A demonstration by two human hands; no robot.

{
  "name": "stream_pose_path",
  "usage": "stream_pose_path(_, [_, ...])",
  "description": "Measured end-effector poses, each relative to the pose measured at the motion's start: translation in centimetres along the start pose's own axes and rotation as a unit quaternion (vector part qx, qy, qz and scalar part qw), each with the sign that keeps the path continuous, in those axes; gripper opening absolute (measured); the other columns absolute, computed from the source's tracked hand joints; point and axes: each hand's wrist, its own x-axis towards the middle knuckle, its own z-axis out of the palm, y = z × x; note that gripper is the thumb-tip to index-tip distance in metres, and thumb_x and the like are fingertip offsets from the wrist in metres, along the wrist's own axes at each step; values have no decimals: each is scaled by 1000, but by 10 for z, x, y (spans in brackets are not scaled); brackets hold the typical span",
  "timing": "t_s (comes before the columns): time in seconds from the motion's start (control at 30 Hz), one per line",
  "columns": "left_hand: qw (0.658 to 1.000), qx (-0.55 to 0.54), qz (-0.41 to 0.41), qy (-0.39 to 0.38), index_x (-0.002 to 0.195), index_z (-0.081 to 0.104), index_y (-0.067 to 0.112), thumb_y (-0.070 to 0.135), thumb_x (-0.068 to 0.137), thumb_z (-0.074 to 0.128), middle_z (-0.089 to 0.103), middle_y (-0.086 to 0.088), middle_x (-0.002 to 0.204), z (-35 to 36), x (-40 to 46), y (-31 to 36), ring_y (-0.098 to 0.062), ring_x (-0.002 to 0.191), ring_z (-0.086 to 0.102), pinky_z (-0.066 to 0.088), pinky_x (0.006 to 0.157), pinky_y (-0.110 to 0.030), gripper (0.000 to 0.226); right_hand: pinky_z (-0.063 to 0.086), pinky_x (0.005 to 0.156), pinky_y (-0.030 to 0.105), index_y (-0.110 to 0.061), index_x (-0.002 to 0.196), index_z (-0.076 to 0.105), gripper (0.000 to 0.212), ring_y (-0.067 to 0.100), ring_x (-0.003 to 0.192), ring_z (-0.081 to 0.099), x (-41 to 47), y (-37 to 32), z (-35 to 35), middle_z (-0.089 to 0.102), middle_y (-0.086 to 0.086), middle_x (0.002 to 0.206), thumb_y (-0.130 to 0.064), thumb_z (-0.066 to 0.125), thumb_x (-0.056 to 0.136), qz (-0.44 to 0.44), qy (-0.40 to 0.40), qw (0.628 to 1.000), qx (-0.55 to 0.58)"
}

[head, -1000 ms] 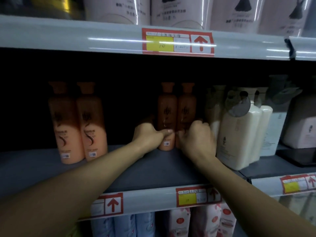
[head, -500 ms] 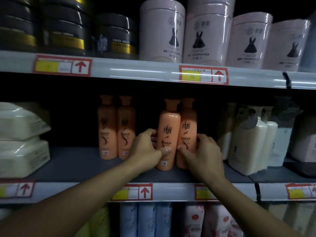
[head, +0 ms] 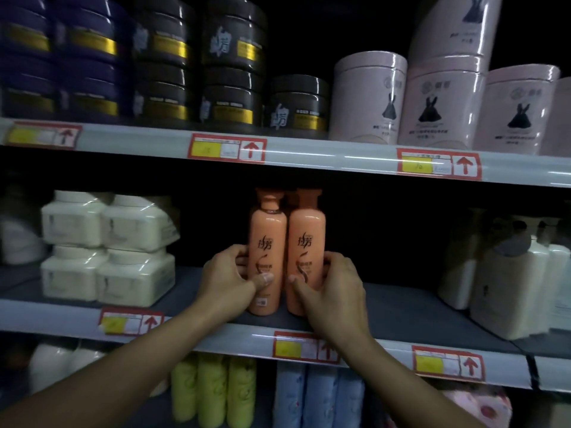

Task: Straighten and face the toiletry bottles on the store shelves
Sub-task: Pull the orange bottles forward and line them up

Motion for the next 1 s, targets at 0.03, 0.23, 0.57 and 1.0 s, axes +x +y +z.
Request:
stream_pose_path(0.03, [1000, 1, -1, 3, 125, 65, 22, 16, 78, 90, 72, 10, 103, -4, 2, -3, -1, 92, 69, 54, 76, -20, 53, 55, 90, 41, -26, 128, 56, 60, 20, 106, 62, 1, -4, 7, 56, -4, 118, -52, 80, 80, -2, -2, 1000, 4])
stream_pose_path(0.23, [1000, 0, -2, 19, 127, 67, 17, 18, 81, 89, 66, 20, 93, -13, 13, -19, 4, 86, 67, 49, 67, -10, 51, 54, 90, 40, -24, 130, 55, 61, 20, 107, 61, 2, -10, 34, 55, -3, 119, -53, 78, 81, 7, -12, 1000, -2])
stream_pose_path(0.57, [999, -4, 32, 21, 133, 66, 23, 23, 78, 91, 72, 13, 104, -1, 18, -30, 7, 93, 66, 53, 76, -11, 60, 52, 89, 39, -25, 132, 53, 62, 23, 108, 61, 4, 0, 43, 54, -1, 121, -53, 78, 82, 27, 7, 1000, -16])
stream_pose_path(1.0, [997, -24, 68, 14, 140, 61, 22, 27, 80, 89, 68, 15, 117, 0, 15, -38, 13, 98, 60, 49, 73, -2, 66, 52, 87, 40, -27, 140, 44, 69, 26, 112, 61, -2, -1, 46, 49, -2, 127, -58, 72, 85, 32, -1, 999, -37])
